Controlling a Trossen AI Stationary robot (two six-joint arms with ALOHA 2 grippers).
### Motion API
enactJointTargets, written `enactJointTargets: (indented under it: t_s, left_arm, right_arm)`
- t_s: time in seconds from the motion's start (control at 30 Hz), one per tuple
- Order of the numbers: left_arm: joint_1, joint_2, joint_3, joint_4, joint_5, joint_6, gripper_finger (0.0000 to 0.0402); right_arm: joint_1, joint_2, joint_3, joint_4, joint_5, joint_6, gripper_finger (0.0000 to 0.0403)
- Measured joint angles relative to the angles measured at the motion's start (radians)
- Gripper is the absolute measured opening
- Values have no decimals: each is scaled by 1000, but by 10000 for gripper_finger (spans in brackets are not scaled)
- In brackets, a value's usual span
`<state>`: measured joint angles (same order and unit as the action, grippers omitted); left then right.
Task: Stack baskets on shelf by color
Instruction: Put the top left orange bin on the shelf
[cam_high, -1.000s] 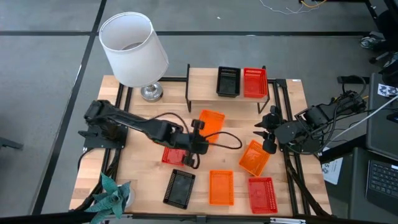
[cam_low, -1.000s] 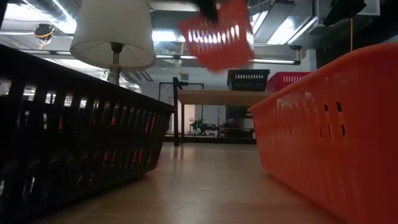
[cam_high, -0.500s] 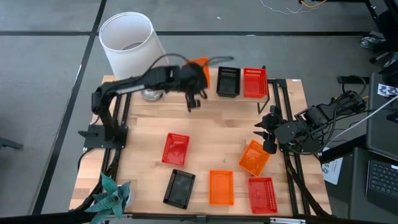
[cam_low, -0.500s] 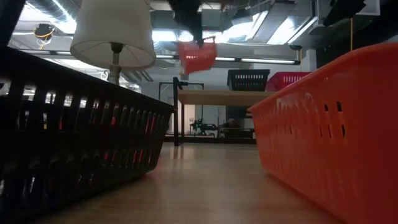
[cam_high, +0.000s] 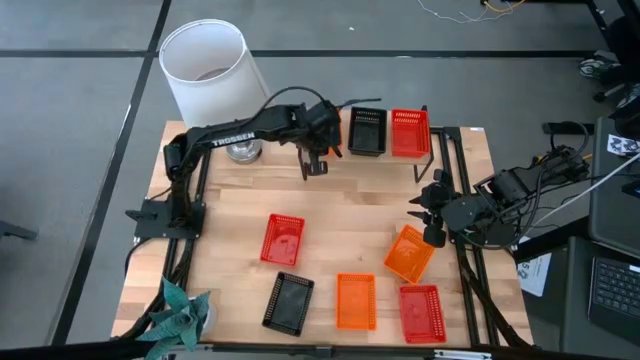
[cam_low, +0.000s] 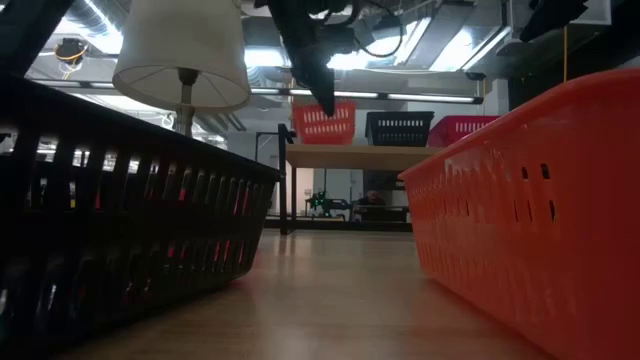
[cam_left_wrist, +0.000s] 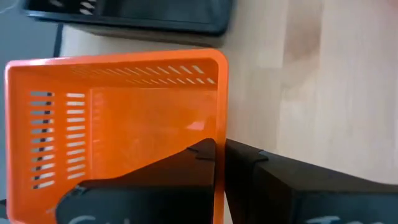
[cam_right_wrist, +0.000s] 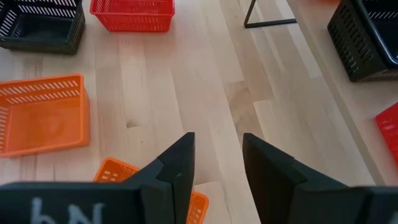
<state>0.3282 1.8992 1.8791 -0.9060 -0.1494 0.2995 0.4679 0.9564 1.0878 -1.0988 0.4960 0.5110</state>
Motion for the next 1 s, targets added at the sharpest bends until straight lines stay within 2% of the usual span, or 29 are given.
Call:
enactJointTargets:
  t_s: [0.13,0.3,0.53,1.0]
  left_arm:
    - [-24,-5,1,14,-8,28,8]
    - [-28,-4,1,17,-91,43,41]
    - [-19,-4,1,20,-71,10,77]
    - [-43,-4,1,101,-69,-2,84]
  right_arm:
    - [0,0,0,0,0,0,135]
    - [0,0,0,0,0,0,135]
    - [0,0,0,0,-1,4,135]
    - [0,0,0,0,-1,4,135]
